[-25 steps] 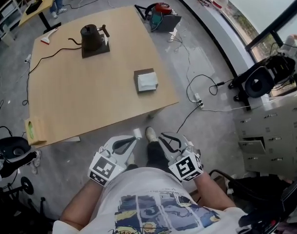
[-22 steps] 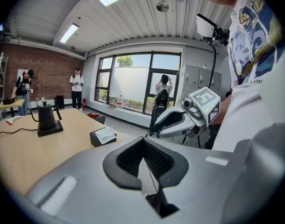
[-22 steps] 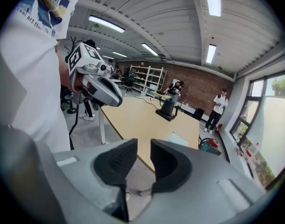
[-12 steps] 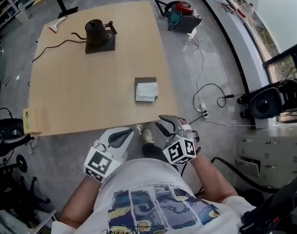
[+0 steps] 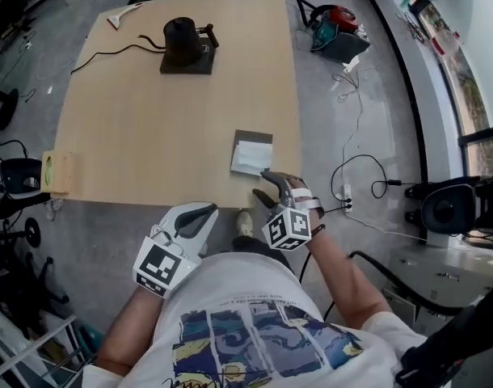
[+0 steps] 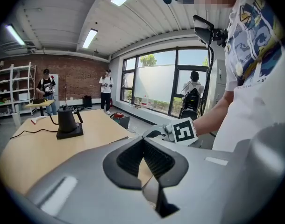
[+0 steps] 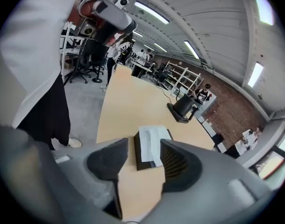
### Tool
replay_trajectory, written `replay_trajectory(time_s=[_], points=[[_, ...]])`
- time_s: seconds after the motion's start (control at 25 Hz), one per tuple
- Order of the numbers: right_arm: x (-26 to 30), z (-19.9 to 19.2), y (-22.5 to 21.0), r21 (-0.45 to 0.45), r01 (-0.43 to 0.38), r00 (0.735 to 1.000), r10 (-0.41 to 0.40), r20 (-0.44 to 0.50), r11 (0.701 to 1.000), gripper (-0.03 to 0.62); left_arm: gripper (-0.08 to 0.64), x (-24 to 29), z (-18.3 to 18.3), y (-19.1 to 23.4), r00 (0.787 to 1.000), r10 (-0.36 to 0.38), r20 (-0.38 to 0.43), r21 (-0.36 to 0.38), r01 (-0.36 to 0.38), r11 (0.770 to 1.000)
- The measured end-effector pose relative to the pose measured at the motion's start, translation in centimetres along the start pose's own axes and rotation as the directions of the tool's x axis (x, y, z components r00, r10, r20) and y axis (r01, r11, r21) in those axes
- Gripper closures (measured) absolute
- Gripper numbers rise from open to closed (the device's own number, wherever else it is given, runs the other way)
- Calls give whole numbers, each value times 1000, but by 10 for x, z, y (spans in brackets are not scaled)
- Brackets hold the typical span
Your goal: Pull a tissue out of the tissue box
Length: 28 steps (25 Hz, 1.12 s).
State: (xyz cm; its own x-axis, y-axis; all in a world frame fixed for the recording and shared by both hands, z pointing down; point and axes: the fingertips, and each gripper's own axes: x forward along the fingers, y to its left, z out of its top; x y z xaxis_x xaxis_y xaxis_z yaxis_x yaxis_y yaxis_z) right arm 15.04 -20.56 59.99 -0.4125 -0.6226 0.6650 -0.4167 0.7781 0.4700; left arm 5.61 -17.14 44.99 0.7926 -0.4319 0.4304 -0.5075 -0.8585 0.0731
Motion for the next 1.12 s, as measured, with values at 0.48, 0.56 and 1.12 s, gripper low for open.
replay_trajectory(time_s=[0.48, 0.56, 1.12], points=[[48, -24, -13, -135, -60, 997, 54, -52, 989, 354, 554, 0, -6, 15, 992, 127, -23, -60, -129, 990], [54, -26, -12, -147, -74, 996, 66, -57, 986, 354, 554, 1, -7, 17, 990, 140, -26, -69, -142, 987], [59, -30, -13, -92, -153, 988, 150, -37, 984, 457, 554, 15, -6, 20, 986, 161, -49, -98, -165, 981]])
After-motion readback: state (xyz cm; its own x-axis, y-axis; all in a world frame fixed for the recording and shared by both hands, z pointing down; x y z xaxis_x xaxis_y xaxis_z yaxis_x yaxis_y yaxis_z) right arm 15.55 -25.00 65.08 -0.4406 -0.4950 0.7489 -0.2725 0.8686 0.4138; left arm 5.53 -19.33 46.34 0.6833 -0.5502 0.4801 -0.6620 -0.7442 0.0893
